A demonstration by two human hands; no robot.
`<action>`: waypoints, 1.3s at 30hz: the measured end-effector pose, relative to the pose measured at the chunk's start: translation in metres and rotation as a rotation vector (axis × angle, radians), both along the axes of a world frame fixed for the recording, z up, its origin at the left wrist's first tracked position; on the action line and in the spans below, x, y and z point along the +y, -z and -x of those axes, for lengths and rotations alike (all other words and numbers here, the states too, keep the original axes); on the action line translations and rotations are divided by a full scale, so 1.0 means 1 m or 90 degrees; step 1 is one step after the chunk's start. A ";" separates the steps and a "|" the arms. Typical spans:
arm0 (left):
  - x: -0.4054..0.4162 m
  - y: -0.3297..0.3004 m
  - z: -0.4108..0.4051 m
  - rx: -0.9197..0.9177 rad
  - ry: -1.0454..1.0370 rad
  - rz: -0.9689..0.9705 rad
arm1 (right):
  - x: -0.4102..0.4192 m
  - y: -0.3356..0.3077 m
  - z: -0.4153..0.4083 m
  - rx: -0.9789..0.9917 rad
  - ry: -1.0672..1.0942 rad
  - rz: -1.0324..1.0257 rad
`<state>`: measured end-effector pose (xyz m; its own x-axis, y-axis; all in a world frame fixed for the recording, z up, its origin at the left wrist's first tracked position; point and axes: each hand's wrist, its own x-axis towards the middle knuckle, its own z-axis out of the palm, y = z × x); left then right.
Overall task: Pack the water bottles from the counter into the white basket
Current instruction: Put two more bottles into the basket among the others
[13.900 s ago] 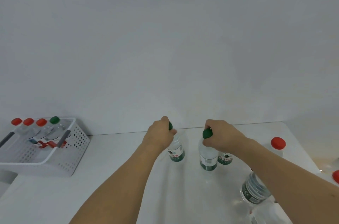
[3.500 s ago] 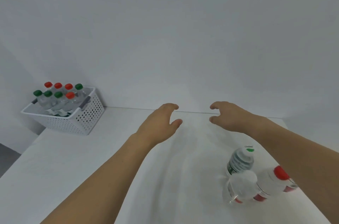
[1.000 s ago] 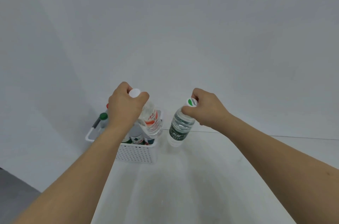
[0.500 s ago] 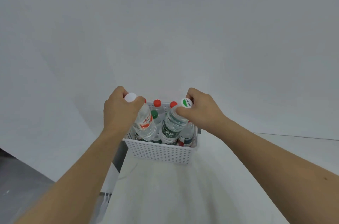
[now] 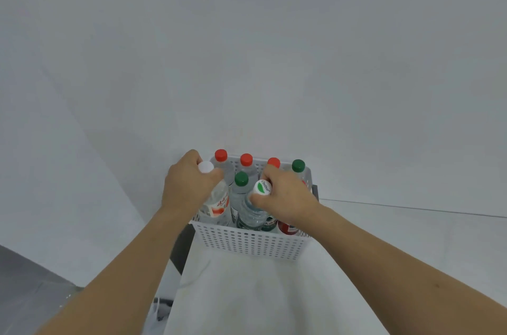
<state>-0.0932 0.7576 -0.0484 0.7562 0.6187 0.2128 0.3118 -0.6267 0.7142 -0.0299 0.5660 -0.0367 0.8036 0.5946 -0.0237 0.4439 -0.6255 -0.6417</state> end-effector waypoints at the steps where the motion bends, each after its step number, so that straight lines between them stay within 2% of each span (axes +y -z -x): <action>1: 0.002 0.008 -0.001 0.015 0.002 -0.006 | 0.004 0.006 0.000 0.005 -0.005 0.009; 9: 0.029 0.064 0.002 0.133 0.023 -0.004 | 0.020 0.048 -0.002 0.007 -0.054 0.125; 13: 0.031 0.078 0.004 0.190 0.040 0.006 | 0.025 0.058 -0.005 -0.004 -0.046 0.112; 18: 0.029 0.076 -0.002 0.219 0.062 -0.023 | 0.040 0.064 -0.004 -0.022 -0.096 0.112; 23: 0.026 0.074 0.000 0.214 0.060 -0.028 | 0.039 0.064 -0.009 0.043 -0.065 0.117; 27: 0.026 0.071 0.001 0.254 0.079 -0.014 | 0.035 0.060 -0.008 0.037 -0.077 0.185; 30: 0.026 0.066 0.004 0.276 0.097 -0.023 | 0.034 0.056 -0.011 0.077 -0.071 0.220; 35: 0.021 0.060 0.011 0.266 0.139 -0.066 | 0.037 0.055 -0.011 0.099 -0.067 0.167; 39: 0.021 0.052 0.013 0.279 0.156 -0.045 | 0.045 0.060 -0.006 0.090 -0.076 0.138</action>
<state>-0.1057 0.7783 -0.1005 0.9050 0.4077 -0.1212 0.4102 -0.7612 0.5023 -0.0237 0.6111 -0.0969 0.7084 0.6532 -0.2673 0.4383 -0.7040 -0.5588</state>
